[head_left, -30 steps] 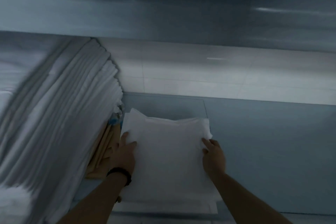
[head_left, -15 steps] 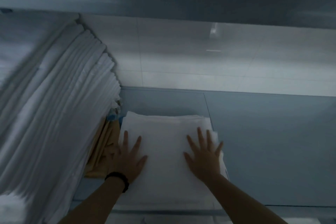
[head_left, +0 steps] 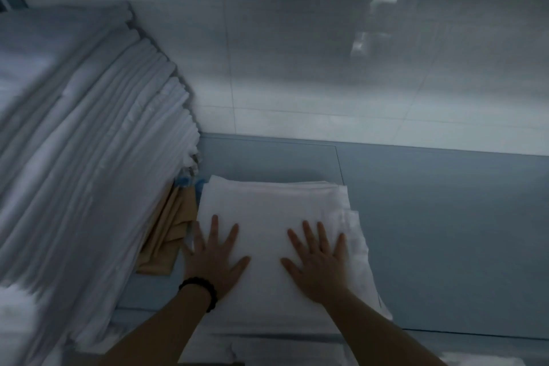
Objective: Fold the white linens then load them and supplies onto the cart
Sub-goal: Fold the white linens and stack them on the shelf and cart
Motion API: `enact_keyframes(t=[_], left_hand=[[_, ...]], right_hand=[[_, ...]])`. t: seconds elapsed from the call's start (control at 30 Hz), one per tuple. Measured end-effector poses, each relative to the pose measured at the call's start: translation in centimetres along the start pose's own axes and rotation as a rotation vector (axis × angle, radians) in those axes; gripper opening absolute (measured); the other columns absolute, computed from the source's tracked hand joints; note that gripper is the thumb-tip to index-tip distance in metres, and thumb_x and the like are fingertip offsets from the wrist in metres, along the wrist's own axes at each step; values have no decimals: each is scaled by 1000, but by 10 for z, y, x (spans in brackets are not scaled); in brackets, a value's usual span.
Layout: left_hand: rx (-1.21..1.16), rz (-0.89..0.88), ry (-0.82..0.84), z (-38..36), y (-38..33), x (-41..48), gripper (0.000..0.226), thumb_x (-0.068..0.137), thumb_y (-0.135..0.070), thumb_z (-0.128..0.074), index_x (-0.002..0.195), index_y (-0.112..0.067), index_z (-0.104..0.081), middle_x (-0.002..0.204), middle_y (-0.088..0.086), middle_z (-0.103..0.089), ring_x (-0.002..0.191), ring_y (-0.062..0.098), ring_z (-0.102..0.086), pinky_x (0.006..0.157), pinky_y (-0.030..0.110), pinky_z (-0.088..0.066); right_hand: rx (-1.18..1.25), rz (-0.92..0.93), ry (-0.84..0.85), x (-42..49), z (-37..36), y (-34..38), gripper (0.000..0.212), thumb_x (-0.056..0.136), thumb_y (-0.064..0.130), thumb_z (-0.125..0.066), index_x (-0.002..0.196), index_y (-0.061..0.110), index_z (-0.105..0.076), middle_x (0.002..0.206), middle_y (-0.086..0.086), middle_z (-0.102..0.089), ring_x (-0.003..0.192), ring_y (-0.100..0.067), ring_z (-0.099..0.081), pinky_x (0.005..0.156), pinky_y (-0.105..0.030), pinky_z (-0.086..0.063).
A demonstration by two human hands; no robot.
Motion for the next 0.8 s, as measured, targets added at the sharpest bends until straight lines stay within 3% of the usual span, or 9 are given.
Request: enact_keyframes(t=[0.27,0.33,0.43,0.47,0.57,0.67,0.8], left_hand=[[-18,15,19,-3,-54,-13,79,81,-81,-17,146,-48,15,153,-1,36,139,41,28,111,65,-5],[-15,13,18,-4,-70,-15,79,81,-81,-17,146,-48,15,152,-1,36,139,41,28,111,65,-6],[-17,3,7,-9,-93,-15,80,80,-82,-17,146,-49,14,150,-2,39,139,42,28,110,66,-7],[-16,-1,3,-11,-101,-14,80,79,-82,-16,146,-50,13,149,-2,40,139,42,28,110,67,-7],[1,-11,-4,-15,-127,-13,81,75,-84,-11,145,-50,12,153,-1,35,140,43,25,108,68,-9],[9,-16,-9,-18,-156,-14,84,70,-85,-3,145,-50,11,155,-1,31,140,43,23,107,68,-11],[7,-35,-20,-23,-199,-16,86,67,-85,3,145,-49,13,147,-2,41,138,43,27,106,69,-7]], right_hand=[[14,-6,-13,-17,-3,-59,67,77,80,12,136,52,30,156,13,21,140,-19,29,108,-57,24],[11,-21,-19,-22,-1,-73,68,80,80,5,141,53,18,159,12,10,144,-20,19,110,-57,19],[51,-42,-19,-33,5,-94,68,86,76,-16,147,47,-21,158,7,-21,146,-24,-15,113,-58,2],[50,-39,-14,-36,5,-102,68,86,76,-17,147,46,-23,158,7,-20,146,-24,-15,113,-59,2],[45,-45,-36,-42,2,-129,70,85,76,-14,148,47,-16,159,9,-11,148,-24,-6,112,-59,9],[22,-66,-27,-47,1,-158,70,83,78,-6,146,50,2,158,11,4,147,-21,8,110,-58,16],[-22,-87,0,-60,1,-201,72,80,78,1,146,51,8,156,13,15,147,-19,15,108,-56,22]])
Point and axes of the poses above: each hand's wrist, its own x-axis towards the middle knuckle, its own z-axis out of the back of the hand, y = z × x, the point moved 2 cm from there along x, towards the middle knuckle
